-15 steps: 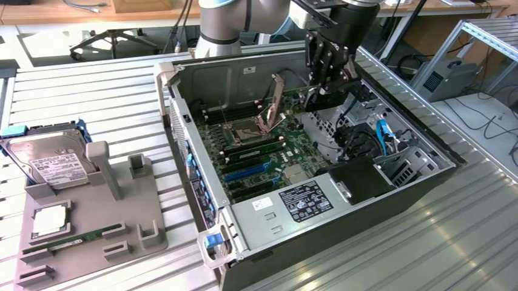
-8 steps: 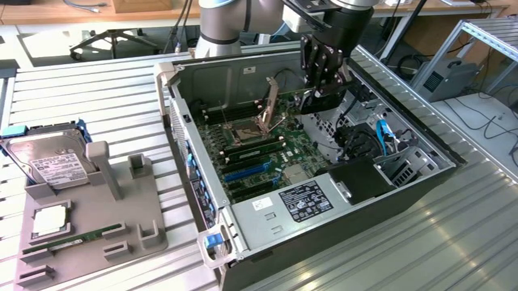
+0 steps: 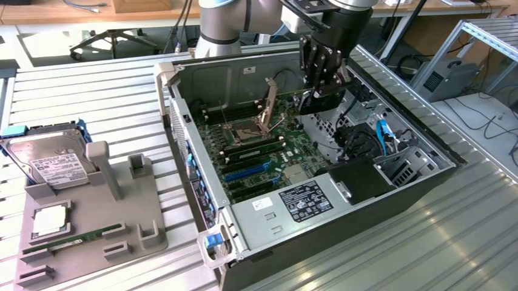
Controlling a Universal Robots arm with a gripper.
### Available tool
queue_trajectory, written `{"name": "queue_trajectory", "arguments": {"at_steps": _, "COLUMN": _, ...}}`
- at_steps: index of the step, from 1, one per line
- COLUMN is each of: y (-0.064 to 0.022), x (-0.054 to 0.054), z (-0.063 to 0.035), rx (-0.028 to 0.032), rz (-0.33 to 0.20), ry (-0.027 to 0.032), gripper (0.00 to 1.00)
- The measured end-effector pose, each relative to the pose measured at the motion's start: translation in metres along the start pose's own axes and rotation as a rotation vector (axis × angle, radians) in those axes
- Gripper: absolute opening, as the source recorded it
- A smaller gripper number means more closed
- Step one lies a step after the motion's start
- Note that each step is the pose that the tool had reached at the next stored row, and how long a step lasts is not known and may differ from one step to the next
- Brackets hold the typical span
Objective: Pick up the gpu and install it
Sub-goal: 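Insert the gpu into the slot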
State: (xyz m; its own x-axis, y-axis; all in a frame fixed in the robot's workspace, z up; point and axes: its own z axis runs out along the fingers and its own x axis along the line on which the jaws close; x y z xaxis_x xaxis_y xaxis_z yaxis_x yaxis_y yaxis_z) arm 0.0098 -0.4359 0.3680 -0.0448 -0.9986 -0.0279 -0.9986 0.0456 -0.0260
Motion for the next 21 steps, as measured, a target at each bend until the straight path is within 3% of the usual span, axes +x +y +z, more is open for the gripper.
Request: {"name": "queue_trajectory", "arguments": {"at_steps": 21, "y": 0.0053, "x": 0.0018, "z": 0.0026, "rx": 0.0000, "rz": 0.000, "ry": 0.0000, "gripper": 0.27}}
